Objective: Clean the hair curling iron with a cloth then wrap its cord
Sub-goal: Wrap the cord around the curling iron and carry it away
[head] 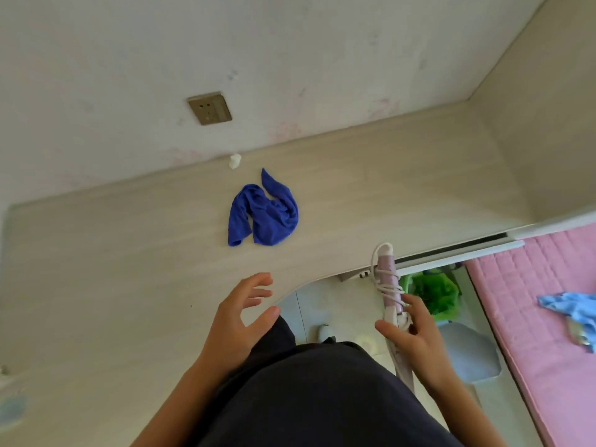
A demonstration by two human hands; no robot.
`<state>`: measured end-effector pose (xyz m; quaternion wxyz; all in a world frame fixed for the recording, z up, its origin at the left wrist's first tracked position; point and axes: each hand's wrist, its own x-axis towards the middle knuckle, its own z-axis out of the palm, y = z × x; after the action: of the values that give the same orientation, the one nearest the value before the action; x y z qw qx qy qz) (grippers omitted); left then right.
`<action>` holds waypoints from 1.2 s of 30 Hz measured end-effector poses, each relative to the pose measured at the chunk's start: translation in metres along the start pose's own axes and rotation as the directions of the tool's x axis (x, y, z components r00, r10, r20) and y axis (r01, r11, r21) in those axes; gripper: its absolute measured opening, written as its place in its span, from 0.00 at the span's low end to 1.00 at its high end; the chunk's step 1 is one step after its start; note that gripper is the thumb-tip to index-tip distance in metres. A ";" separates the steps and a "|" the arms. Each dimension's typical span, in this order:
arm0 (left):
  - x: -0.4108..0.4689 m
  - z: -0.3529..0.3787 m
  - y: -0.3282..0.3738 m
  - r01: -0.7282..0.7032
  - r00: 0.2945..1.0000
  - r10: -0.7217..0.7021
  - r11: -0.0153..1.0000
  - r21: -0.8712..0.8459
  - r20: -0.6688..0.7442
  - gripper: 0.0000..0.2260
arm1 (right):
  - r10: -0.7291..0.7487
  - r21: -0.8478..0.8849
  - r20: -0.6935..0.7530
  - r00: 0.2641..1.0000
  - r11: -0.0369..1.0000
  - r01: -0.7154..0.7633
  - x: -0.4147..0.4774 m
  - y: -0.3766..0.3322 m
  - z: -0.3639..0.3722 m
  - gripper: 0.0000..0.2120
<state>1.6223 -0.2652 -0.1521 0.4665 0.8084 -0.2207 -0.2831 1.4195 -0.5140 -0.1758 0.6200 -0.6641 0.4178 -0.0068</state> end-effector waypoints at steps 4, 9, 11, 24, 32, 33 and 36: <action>0.013 0.008 0.005 -0.050 0.996 0.050 0.999 0.001 0.069 0.20 | 0.036 0.063 -0.106 0.994 0.998 -0.029 -0.020 0.011 -0.008 0.24; 0.042 0.009 0.008 -0.086 0.983 0.092 0.995 -0.042 0.161 0.21 | 0.091 0.208 -0.310 0.946 0.978 -0.027 -0.025 0.011 -0.005 0.28; 0.052 0.016 0.012 -0.112 0.965 0.124 0.992 -0.061 0.231 0.21 | 0.111 0.262 -0.388 0.915 0.965 -0.006 -0.028 0.008 -0.003 0.25; 0.091 0.114 0.062 -0.284 0.706 0.300 0.950 -0.132 0.642 0.22 | 0.288 0.456 -0.724 0.627 0.882 0.122 -0.134 0.051 -0.022 0.21; 0.063 0.237 0.117 -0.394 0.488 0.289 0.915 -0.088 0.823 0.22 | 0.485 0.610 -0.777 0.402 0.738 0.288 -0.213 0.121 -0.056 0.24; 0.053 0.256 0.125 -0.405 0.457 0.288 0.910 -0.092 0.841 0.21 | 0.503 0.615 -0.780 0.374 0.726 0.307 -0.225 0.129 -0.063 0.24; 0.014 0.315 0.149 -0.465 0.341 0.293 0.879 -0.111 0.893 0.22 | 0.527 0.612 -0.791 0.312 0.704 0.361 -0.264 0.158 -0.087 0.22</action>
<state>1.4095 -0.5421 -0.1518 0.2643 0.4969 -0.6357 -0.5283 1.1157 -0.4173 -0.1521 0.4528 -0.2108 0.6963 -0.5155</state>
